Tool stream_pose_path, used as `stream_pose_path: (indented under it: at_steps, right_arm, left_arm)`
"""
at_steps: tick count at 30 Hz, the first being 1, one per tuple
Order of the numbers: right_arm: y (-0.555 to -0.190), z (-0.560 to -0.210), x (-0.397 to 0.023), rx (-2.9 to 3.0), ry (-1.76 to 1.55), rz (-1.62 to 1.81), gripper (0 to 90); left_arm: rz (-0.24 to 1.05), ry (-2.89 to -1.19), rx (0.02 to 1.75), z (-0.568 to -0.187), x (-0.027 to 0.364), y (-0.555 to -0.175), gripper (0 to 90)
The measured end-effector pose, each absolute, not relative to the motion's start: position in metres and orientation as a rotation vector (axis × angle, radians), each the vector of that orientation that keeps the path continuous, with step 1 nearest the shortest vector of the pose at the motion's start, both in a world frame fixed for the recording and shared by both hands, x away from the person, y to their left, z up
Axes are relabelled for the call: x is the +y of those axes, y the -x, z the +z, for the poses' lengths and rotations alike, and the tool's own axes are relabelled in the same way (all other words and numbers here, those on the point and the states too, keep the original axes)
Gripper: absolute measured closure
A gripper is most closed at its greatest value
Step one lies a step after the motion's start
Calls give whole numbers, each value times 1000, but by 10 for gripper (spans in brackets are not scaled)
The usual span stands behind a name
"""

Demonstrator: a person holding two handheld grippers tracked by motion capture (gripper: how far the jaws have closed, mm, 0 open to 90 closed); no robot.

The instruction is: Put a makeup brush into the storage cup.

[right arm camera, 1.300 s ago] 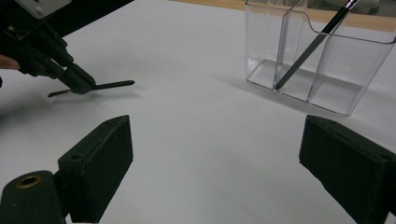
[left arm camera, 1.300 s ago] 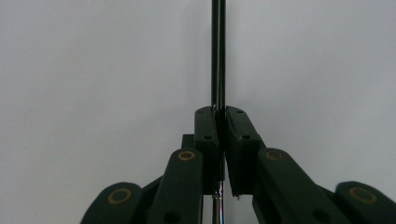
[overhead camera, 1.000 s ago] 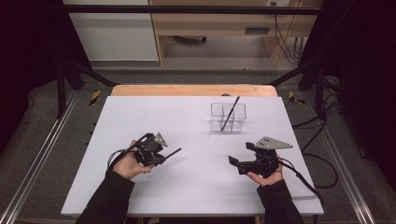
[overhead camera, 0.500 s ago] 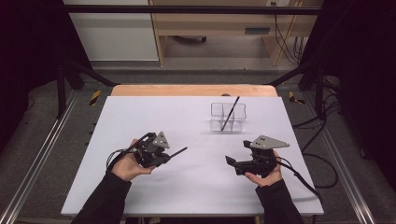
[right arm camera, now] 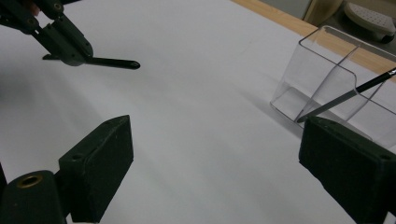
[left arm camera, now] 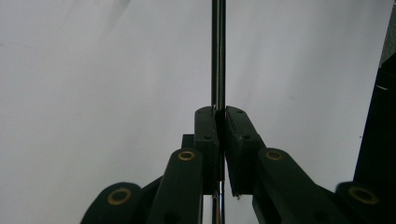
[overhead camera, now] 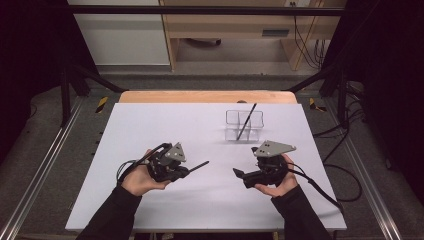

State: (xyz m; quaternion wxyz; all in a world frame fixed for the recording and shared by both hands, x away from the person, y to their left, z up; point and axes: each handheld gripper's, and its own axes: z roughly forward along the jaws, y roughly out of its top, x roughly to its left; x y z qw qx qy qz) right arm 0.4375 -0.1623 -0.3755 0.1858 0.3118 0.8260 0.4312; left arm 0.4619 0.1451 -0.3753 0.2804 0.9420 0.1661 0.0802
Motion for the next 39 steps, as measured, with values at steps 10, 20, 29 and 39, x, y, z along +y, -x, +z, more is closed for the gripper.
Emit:
stream_pose_path:
  at_steps: [10,20,29,39]
  right_arm:
    - [-437,-376,-152,2417,-793,1084,107]
    - [-430,-378,-144,2530,-663,967,117]
    - [-425,-379,-134,2584,-563,934,127]
    - [-420,-377,-122,2614,-457,869,132]
  left_arm:
    - [202,-2550,420,-374,134,-462,834]
    - [143,-2565,371,-375,122,-464,833]
    - [115,-2582,335,-376,115,-462,833]
    - [21,-2592,323,-383,106,-469,834]
